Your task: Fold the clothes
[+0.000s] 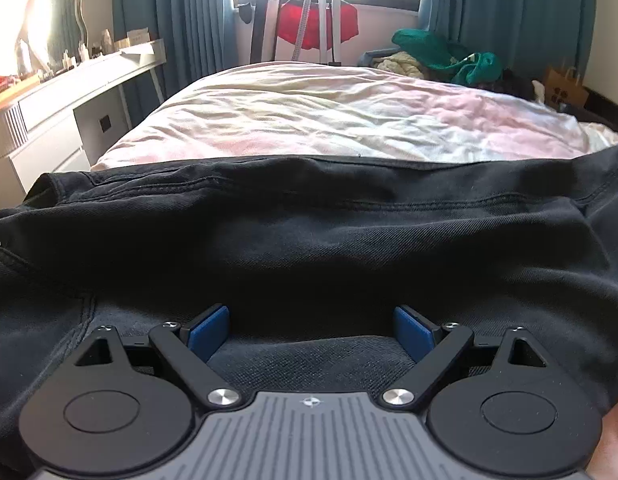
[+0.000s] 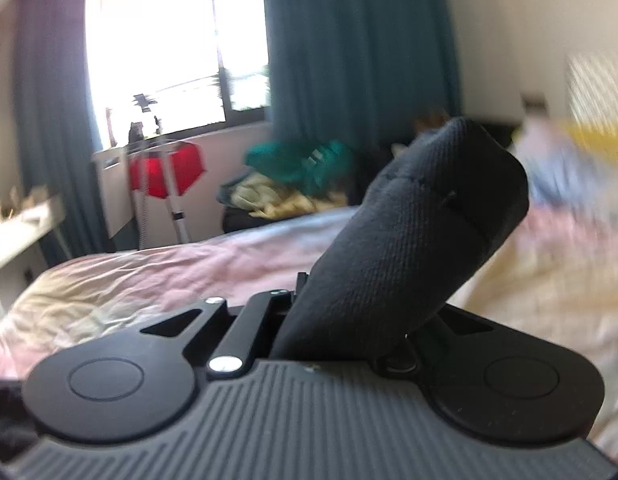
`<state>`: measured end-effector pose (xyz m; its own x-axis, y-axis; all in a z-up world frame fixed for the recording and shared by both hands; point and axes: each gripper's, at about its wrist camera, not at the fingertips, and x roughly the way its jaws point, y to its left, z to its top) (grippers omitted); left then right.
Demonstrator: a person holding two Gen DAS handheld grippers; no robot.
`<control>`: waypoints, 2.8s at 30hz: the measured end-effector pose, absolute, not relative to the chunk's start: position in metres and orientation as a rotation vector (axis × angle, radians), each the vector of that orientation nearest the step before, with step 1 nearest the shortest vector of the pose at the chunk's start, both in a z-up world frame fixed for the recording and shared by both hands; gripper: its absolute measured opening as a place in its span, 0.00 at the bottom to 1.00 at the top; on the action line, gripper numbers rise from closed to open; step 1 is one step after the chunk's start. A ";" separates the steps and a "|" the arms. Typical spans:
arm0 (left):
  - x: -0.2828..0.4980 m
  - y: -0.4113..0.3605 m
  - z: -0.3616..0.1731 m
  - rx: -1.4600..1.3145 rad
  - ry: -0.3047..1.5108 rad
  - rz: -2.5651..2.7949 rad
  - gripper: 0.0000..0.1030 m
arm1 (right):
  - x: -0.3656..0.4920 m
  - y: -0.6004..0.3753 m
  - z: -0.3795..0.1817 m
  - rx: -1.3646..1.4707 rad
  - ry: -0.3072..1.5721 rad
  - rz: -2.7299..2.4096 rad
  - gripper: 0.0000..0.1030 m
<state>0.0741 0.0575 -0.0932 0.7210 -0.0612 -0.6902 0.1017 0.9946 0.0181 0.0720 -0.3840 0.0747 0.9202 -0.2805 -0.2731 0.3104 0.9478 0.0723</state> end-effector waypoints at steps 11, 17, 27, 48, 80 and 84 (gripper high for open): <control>0.042 0.114 -0.033 -0.093 0.637 -0.039 0.88 | 0.062 -0.160 0.056 -0.314 0.173 -0.034 0.11; 0.026 0.139 -0.014 -0.128 0.563 0.002 0.88 | 0.044 -0.088 -0.042 -0.417 0.377 0.170 0.12; 0.030 0.133 -0.034 -0.249 0.593 -0.139 0.88 | 0.024 -0.111 -0.034 -0.313 0.572 0.368 0.49; 0.016 0.084 -0.080 -0.007 0.554 -0.117 0.90 | 0.031 -0.252 -0.057 0.206 0.639 0.103 0.61; -0.026 0.173 -0.029 -0.354 0.700 0.072 0.98 | 0.035 -0.257 -0.059 0.240 0.580 0.141 0.60; -0.039 0.231 -0.025 -0.613 0.761 0.210 0.99 | 0.035 -0.256 -0.058 0.226 0.582 0.139 0.59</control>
